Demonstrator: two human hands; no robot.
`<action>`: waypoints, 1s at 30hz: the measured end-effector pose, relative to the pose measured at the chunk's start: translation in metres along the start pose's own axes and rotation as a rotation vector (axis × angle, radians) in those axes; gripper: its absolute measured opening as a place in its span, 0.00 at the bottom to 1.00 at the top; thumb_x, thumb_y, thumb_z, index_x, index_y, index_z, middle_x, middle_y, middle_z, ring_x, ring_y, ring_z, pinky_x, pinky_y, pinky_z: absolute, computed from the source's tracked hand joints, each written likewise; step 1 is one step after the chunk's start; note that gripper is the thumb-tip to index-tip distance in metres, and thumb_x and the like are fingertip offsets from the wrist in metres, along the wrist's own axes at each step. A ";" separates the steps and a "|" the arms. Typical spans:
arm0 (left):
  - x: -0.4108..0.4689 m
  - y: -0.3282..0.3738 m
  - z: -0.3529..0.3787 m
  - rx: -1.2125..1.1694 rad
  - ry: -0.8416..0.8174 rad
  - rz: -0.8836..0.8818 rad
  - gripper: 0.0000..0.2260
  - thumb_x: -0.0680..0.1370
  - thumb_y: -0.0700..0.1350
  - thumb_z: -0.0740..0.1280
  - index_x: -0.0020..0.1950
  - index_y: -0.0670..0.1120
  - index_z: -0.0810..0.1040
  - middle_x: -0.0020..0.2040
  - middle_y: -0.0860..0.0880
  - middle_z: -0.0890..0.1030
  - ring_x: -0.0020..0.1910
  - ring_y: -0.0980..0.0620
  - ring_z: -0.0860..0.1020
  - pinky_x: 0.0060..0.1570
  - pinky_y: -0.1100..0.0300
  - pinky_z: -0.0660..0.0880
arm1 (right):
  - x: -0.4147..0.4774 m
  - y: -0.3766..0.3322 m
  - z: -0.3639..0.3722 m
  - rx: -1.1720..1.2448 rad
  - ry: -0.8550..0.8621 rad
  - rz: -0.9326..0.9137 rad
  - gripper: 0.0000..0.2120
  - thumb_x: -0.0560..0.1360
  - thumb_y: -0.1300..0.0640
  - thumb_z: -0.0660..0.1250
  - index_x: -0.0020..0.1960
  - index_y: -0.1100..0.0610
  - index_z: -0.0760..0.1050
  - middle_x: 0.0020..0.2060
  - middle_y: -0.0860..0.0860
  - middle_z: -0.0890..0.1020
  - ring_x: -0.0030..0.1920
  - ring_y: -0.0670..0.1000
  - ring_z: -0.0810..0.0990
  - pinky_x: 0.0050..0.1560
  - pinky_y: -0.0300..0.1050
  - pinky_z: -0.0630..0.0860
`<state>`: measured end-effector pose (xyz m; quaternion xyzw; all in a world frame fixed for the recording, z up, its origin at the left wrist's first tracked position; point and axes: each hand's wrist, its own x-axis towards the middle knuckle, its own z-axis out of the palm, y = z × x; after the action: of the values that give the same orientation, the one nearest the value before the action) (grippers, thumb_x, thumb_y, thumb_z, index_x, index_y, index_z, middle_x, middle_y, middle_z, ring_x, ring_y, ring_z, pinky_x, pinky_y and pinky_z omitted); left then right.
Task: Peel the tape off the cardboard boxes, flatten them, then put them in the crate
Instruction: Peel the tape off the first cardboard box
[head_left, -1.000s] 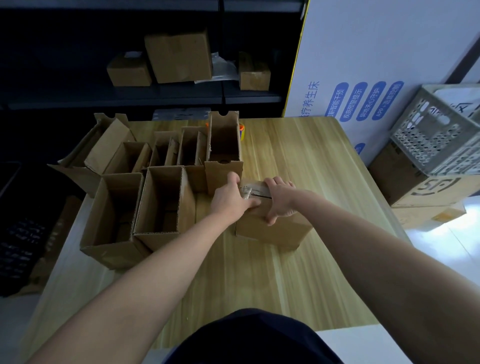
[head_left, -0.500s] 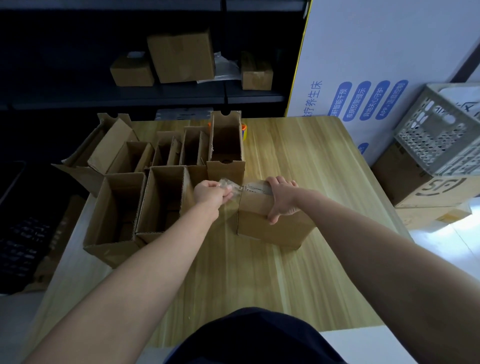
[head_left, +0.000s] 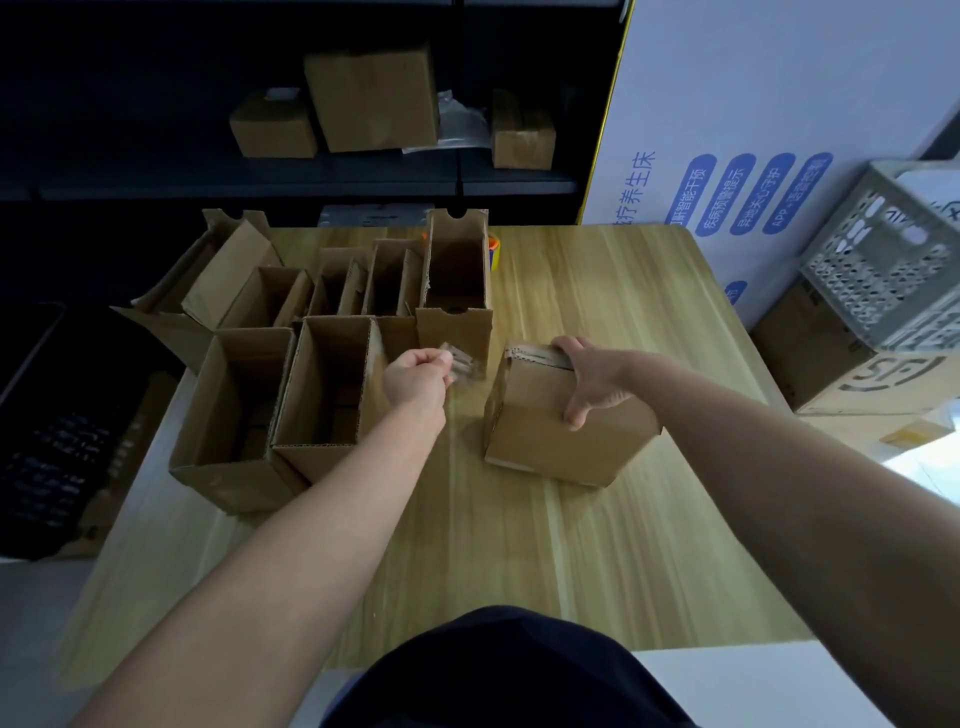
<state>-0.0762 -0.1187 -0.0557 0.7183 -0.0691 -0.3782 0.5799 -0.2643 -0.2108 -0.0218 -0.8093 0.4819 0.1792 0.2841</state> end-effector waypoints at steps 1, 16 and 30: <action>0.000 0.000 0.000 -0.015 0.015 -0.004 0.05 0.74 0.38 0.70 0.40 0.46 0.79 0.37 0.50 0.80 0.32 0.58 0.77 0.22 0.74 0.69 | -0.002 0.003 -0.002 0.002 -0.004 -0.002 0.55 0.58 0.51 0.79 0.74 0.46 0.48 0.64 0.48 0.63 0.55 0.54 0.70 0.52 0.52 0.74; -0.019 0.016 0.014 0.072 -0.204 -0.010 0.07 0.72 0.34 0.70 0.43 0.45 0.80 0.45 0.48 0.81 0.44 0.53 0.81 0.39 0.65 0.79 | -0.020 0.050 0.003 -0.223 0.213 0.105 0.50 0.57 0.48 0.78 0.72 0.52 0.55 0.65 0.52 0.66 0.65 0.56 0.65 0.64 0.55 0.65; -0.034 0.016 0.004 -0.076 -0.318 0.032 0.08 0.74 0.31 0.67 0.48 0.42 0.81 0.47 0.44 0.82 0.46 0.49 0.83 0.42 0.61 0.80 | -0.020 -0.034 0.000 0.441 0.214 -0.244 0.18 0.74 0.64 0.66 0.63 0.56 0.75 0.55 0.51 0.80 0.57 0.50 0.76 0.64 0.47 0.70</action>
<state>-0.0976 -0.1085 -0.0258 0.6260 -0.1571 -0.4800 0.5942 -0.2436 -0.1842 -0.0001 -0.7943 0.4355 -0.0521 0.4204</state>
